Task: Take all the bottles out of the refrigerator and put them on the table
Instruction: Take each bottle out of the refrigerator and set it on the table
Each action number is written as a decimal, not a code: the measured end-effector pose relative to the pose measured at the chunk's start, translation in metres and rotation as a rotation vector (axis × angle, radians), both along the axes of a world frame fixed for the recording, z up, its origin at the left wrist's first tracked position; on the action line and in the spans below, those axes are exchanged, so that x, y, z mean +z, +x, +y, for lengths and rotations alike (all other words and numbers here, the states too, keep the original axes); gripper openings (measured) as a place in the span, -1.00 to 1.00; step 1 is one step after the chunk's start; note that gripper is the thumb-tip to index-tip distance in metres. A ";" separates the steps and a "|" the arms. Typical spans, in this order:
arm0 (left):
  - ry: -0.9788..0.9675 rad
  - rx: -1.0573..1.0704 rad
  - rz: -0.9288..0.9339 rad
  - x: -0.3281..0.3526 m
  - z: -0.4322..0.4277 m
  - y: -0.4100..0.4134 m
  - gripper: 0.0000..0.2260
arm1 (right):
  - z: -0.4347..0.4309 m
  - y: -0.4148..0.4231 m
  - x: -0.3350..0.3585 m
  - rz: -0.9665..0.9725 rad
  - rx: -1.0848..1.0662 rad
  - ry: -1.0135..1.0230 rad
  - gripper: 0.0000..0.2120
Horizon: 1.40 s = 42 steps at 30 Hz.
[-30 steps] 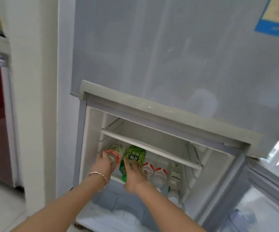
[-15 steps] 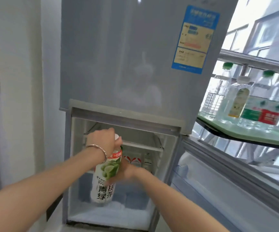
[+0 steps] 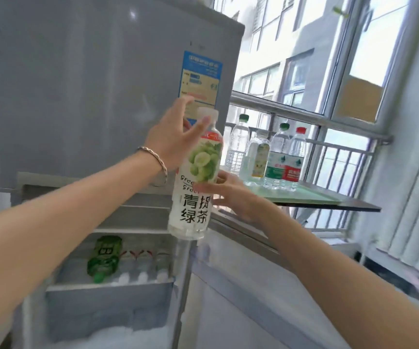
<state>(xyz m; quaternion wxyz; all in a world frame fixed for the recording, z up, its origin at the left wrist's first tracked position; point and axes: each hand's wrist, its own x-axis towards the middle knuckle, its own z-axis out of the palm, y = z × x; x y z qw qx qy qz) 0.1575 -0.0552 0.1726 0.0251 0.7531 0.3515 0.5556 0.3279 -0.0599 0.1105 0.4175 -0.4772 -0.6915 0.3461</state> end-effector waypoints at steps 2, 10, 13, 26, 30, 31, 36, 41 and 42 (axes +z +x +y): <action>-0.100 -0.084 -0.090 0.002 0.007 0.020 -0.55 | -0.002 0.026 0.026 0.061 -0.100 0.077 -0.58; -0.473 -0.444 -0.109 -0.012 0.040 0.121 -0.37 | 0.038 0.103 0.058 0.100 -0.374 0.371 -0.51; -0.593 -0.531 -0.171 -0.017 0.059 0.143 -0.58 | 0.068 0.122 0.047 0.115 -0.411 0.334 -0.43; -0.527 -0.407 -0.134 -0.038 0.109 0.165 -0.58 | 0.132 0.126 0.027 0.086 -0.483 0.262 -0.39; -0.490 -0.356 -0.087 -0.042 0.100 0.154 -0.59 | 0.121 0.107 0.023 -0.048 -0.739 0.380 -0.09; -0.462 -0.309 -0.058 -0.043 0.097 0.147 -0.58 | 0.114 0.100 0.020 -0.071 -0.806 0.521 -0.24; -0.320 -0.095 0.115 -0.041 0.073 0.089 -0.73 | 0.083 0.042 0.009 -0.190 -0.611 0.748 -0.85; -0.449 0.175 0.473 -0.087 0.061 0.002 -0.79 | 0.075 -0.032 -0.031 -0.522 -0.301 0.396 -0.83; -0.485 0.201 0.539 -0.103 0.063 -0.014 -0.79 | 0.076 -0.048 -0.044 -0.582 -0.224 0.319 -0.84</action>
